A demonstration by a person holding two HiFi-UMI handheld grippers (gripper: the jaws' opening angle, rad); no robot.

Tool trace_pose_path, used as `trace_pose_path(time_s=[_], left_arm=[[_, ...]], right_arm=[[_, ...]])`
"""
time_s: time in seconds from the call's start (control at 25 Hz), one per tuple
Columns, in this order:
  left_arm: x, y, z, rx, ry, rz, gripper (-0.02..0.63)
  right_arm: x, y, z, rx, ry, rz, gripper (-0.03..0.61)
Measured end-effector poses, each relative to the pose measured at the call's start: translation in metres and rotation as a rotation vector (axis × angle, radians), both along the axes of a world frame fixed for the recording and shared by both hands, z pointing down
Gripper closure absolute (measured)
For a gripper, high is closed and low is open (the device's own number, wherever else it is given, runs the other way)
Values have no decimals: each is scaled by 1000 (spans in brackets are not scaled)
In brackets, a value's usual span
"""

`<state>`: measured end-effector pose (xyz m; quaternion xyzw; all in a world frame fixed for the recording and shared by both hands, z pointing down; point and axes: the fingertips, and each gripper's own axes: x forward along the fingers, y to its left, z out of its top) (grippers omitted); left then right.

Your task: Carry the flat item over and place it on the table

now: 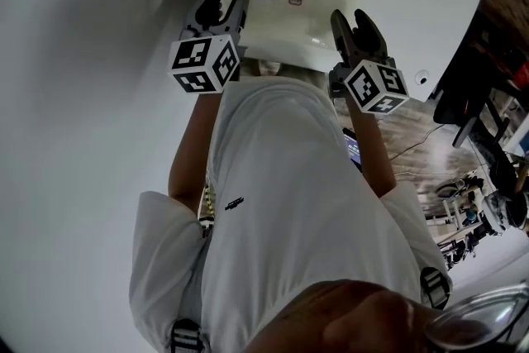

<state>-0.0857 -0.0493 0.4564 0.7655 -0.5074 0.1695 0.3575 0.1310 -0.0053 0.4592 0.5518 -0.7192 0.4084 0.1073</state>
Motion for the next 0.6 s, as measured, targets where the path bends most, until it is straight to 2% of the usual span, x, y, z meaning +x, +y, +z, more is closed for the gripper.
trace_pose_path(time_s=[0.16, 0.2, 0.32, 0.44, 0.6], left_arm=[[6, 8, -20, 25, 1, 29, 500], [7, 10, -27, 32, 8, 39, 541], [12, 17, -46, 46, 31, 59, 555], [16, 25, -65, 52, 47, 69, 565], [17, 35, -92, 96, 25, 84, 568]], right_arm=[[-2, 6, -22, 46, 0, 20, 389], [-3, 7, -29, 55, -16, 29, 412], [-7, 13, -48, 77, -49, 47, 445], [-14, 19, -64, 103, -23, 32, 463], [-27, 23, -83, 156, -3, 5, 482]])
